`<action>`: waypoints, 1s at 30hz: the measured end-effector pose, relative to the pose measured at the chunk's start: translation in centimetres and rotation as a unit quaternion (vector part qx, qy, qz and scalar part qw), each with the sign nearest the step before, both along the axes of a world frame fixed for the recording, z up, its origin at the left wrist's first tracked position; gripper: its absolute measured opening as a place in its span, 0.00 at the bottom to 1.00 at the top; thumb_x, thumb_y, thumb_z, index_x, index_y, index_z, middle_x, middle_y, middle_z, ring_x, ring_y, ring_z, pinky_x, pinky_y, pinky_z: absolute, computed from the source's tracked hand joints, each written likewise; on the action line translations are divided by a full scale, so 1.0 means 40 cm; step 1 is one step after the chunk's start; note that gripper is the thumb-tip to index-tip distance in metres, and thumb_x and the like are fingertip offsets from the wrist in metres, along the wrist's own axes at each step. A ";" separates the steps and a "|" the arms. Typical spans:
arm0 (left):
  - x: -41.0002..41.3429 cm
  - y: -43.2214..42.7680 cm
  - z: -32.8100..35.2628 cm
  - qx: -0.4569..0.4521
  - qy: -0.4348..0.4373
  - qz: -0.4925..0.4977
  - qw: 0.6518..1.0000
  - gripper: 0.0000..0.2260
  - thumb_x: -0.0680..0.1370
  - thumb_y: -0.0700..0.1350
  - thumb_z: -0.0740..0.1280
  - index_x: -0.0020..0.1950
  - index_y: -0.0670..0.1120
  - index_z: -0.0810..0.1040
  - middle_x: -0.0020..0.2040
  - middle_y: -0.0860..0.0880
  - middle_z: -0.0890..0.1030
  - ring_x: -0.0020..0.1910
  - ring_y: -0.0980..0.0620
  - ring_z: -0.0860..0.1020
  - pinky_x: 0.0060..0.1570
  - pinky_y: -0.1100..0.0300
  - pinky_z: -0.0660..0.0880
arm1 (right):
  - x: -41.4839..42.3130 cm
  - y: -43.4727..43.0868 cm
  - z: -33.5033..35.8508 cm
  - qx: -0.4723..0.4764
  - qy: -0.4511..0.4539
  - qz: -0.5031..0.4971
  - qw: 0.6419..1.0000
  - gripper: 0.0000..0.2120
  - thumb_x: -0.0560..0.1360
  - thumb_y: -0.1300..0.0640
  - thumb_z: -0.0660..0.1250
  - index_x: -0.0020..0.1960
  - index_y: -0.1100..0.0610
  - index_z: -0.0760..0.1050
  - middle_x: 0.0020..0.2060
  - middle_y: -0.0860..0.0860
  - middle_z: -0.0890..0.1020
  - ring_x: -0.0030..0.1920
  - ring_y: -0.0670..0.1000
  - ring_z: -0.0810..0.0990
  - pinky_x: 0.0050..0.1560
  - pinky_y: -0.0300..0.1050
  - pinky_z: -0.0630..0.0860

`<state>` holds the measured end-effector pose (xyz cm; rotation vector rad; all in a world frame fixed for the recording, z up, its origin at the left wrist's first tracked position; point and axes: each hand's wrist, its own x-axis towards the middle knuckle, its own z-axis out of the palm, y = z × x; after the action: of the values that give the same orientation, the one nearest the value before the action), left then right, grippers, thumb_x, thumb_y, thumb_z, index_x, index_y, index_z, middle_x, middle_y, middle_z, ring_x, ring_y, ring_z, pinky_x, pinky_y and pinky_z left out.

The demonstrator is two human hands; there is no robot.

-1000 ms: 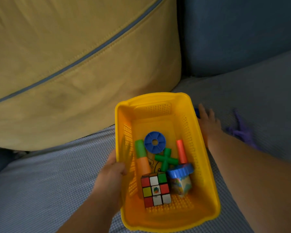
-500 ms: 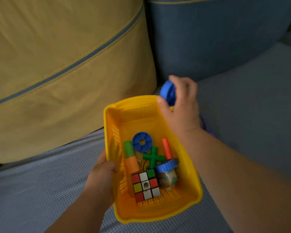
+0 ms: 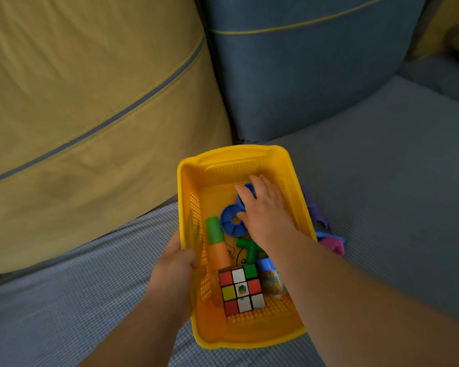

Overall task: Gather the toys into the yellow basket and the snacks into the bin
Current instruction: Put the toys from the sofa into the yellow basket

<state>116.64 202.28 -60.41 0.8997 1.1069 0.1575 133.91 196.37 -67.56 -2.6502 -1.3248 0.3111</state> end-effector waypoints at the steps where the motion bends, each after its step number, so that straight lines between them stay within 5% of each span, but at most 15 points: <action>1: -0.004 -0.001 -0.003 0.002 0.000 -0.003 1.000 0.27 0.70 0.30 0.53 0.49 0.58 0.82 0.42 0.38 0.80 0.40 0.39 0.76 0.48 0.34 0.77 | -0.005 -0.003 0.000 -0.011 0.005 0.001 1.000 0.31 0.79 0.48 0.60 0.76 0.47 0.49 0.77 0.54 0.47 0.77 0.57 0.43 0.76 0.56 0.47; 5: -0.008 -0.010 -0.013 0.022 0.033 -0.009 0.999 0.26 0.71 0.31 0.54 0.51 0.58 0.81 0.45 0.33 0.81 0.42 0.37 0.79 0.49 0.31 0.76 | -0.023 -0.019 0.021 0.058 0.005 -0.002 0.998 0.28 0.79 0.45 0.60 0.75 0.49 0.55 0.76 0.54 0.55 0.76 0.56 0.52 0.75 0.54 0.54; 8: -0.014 -0.020 -0.033 0.024 0.057 0.001 0.998 0.25 0.71 0.32 0.54 0.52 0.57 0.80 0.44 0.37 0.83 0.43 0.37 0.81 0.47 0.31 0.78 | -0.018 -0.043 0.044 0.210 -0.025 -0.035 0.977 0.19 0.77 0.52 0.64 0.66 0.55 0.69 0.64 0.55 0.72 0.63 0.55 0.72 0.62 0.50 0.72; 11: -0.034 -0.039 -0.052 0.040 0.070 -0.008 0.997 0.27 0.69 0.33 0.55 0.54 0.60 0.80 0.47 0.38 0.84 0.49 0.34 0.81 0.47 0.29 0.77 | 0.013 -0.090 0.046 0.283 -0.022 -0.130 0.950 0.15 0.76 0.57 0.65 0.62 0.59 0.73 0.58 0.57 0.75 0.57 0.58 0.75 0.56 0.52 0.73; 15: -0.052 -0.063 -0.062 0.045 0.090 -0.022 0.995 0.24 0.69 0.33 0.55 0.50 0.59 0.80 0.48 0.37 0.83 0.51 0.31 0.81 0.48 0.28 0.76 | 0.078 -0.214 -0.020 0.230 0.030 -0.291 0.928 0.17 0.75 0.55 0.65 0.62 0.58 0.73 0.57 0.58 0.76 0.59 0.58 0.73 0.59 0.51 0.69; 22: -0.036 -0.086 -0.089 0.030 0.098 -0.015 0.995 0.24 0.70 0.33 0.55 0.54 0.57 0.79 0.49 0.37 0.83 0.51 0.31 0.81 0.47 0.27 0.76 | 0.057 -0.367 -0.122 -0.028 0.143 -0.381 0.913 0.27 0.76 0.49 0.66 0.71 0.52 0.62 0.65 0.59 0.64 0.61 0.61 0.69 0.58 0.51 0.70; 27: -0.021 -0.086 -0.108 0.025 0.096 -0.007 0.995 0.26 0.71 0.32 0.54 0.58 0.55 0.78 0.47 0.39 0.84 0.47 0.34 0.82 0.47 0.29 0.77 | 0.044 -0.366 -0.146 0.025 0.191 -0.388 0.901 0.17 0.78 0.60 0.62 0.65 0.56 0.64 0.60 0.60 0.67 0.44 0.58 0.74 0.42 0.46 0.69; 30: -0.019 -0.089 -0.102 0.022 0.092 -0.013 0.995 0.26 0.71 0.32 0.54 0.61 0.55 0.76 0.44 0.41 0.85 0.44 0.36 0.82 0.45 0.33 0.79 | 0.051 -0.359 -0.111 0.134 0.139 -0.403 0.894 0.18 0.77 0.56 0.66 0.64 0.58 0.67 0.57 0.60 0.70 0.41 0.55 0.72 0.40 0.44 0.68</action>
<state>115.89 198.73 -64.50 0.9827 1.2662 0.0793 135.94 182.01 -72.02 -2.5189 -0.1106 0.3303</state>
